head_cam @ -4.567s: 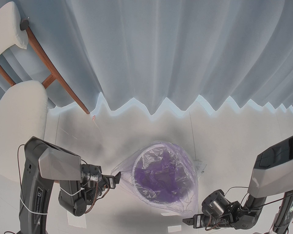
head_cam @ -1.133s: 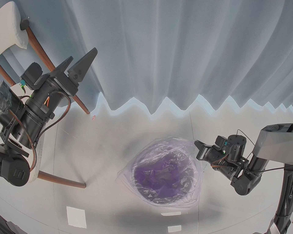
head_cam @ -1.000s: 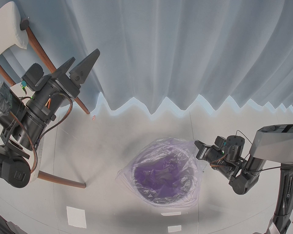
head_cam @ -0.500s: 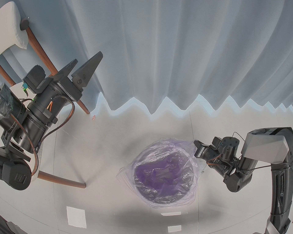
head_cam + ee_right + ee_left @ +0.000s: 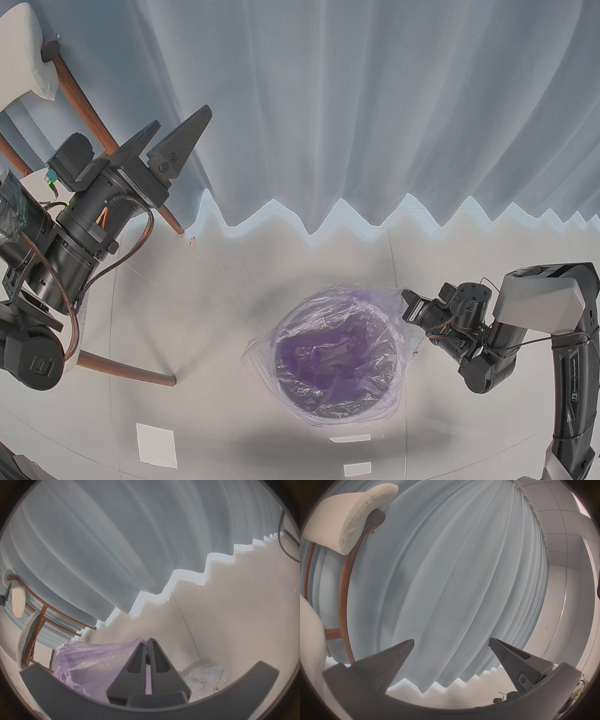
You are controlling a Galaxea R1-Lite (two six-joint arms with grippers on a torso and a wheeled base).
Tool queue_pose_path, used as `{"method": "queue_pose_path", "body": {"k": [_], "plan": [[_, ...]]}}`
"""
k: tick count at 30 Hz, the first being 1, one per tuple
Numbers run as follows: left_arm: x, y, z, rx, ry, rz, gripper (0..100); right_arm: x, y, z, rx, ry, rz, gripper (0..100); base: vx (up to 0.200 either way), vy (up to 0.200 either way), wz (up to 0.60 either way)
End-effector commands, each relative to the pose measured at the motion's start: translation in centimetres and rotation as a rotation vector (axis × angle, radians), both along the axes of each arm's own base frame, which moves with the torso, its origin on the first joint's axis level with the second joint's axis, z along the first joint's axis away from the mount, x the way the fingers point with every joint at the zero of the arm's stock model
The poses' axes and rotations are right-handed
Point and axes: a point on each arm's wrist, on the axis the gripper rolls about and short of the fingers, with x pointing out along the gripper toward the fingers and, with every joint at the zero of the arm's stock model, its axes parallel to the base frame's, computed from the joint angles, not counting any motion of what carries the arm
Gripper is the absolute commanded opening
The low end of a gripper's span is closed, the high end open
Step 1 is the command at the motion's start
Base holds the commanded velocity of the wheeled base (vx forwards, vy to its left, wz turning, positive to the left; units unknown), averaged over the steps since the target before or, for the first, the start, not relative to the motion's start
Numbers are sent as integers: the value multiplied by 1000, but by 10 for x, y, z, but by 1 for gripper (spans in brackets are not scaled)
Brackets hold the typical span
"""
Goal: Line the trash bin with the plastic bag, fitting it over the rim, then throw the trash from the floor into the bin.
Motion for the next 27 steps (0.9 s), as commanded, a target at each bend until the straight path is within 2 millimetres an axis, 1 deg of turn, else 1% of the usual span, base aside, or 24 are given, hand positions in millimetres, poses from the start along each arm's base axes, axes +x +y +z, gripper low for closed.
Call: {"method": "queue_pose_path", "body": {"k": [1, 5, 10, 11, 14, 16, 20, 22, 23, 25, 27], "plan": [[-1, -1, -1, 1, 3, -6, 100, 0, -5, -11, 16, 24, -2, 0, 0, 0, 0], [0, -2, -1, 3, 8, -6, 100, 0, -6, -17, 25, 8, -4, 0, 0, 0, 0], [0, -2, 0, 1, 6, -7, 100, 0, -6, -24, 47, 28, -9, 0, 0, 0, 0], [0, -2, 1, -1, 3, -9, 100, -1, -6, -24, 66, 33, -11, 100, 0, 0, 0], [2, -1, 5, -9, -8, -5, 100, -1, -5, -13, 139, 34, -21, 100, 0, 0, 0], [5, -1, 9, -17, -19, -2, 100, -8, -7, 10, 235, 24, -28, 100, 0, 0, 0], [4, -2, 13, -25, -34, -7, 100, -32, -12, 49, 377, 43, 54, 100, 0, 0, 0], [3, -4, 12, -24, -29, -15, 100, -48, -16, 63, 414, 55, 87, 100, 0, 0, 0], [3, -4, 11, -23, -28, -15, 100, -51, -16, 65, 419, 57, 92, 100, 0, 0, 0], [3, -5, 4, -11, -1, -16, 100, -64, -21, 79, 443, 48, 94, 100, 0, 0, 0], [3, -6, -13, 24, 67, -20, 100, -79, -28, 91, 450, 34, 86, 100, 0, 0, 0]]}}
